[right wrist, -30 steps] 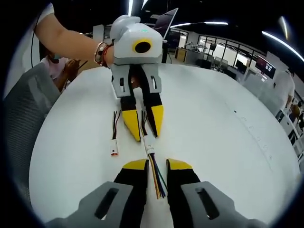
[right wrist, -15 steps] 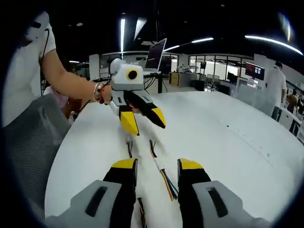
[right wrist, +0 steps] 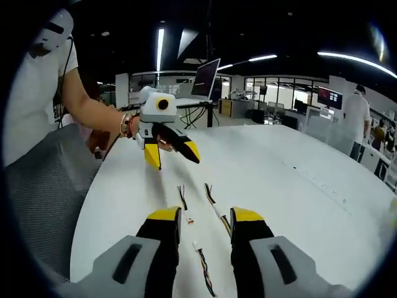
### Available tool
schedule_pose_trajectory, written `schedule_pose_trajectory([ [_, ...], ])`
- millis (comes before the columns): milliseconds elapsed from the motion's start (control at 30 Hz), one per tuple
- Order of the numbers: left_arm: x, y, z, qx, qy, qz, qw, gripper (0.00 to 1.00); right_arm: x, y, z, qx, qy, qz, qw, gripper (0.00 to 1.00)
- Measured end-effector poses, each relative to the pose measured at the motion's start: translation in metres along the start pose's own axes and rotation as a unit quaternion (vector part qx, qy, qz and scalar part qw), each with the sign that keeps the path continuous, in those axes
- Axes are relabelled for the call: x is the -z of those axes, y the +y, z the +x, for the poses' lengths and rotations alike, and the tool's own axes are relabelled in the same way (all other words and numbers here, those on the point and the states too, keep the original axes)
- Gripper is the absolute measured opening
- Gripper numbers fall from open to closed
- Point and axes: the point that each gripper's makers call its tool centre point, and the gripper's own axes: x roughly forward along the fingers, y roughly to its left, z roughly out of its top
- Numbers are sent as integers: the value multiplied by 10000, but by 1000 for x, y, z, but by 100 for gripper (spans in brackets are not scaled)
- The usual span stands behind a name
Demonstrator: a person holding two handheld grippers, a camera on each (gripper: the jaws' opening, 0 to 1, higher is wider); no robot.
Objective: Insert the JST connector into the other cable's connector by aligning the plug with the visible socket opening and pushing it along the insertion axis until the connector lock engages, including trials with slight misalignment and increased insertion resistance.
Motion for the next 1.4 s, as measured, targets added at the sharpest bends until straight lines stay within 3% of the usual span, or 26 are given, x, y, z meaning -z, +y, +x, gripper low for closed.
schedule_pose_trajectory([
  [300, 2, -18, -8, -35, 4, 77, 10000, 33, 2, 17, -12, 88, 50, -11, 9999, 28],
  [600, 19, -22, 0, 21, 158, 66, 9999, 32, 16, 23, -9, 105, 125, 67, 9998, 26],
  [867, 35, -12, 8, 27, 319, 15, 9995, 31, 39, 14, -1, 80, 276, 284, 9992, 26],
  [1100, 48, 1, 17, -62, 452, -54, 9989, 29, 47, 10, 9, 15, 280, 362, 9990, 22],
  [1400, 65, 5, 34, 61, 705, 16, 9975, 28, 60, 5, 20, -83, 345, 426, 9985, 22],
])
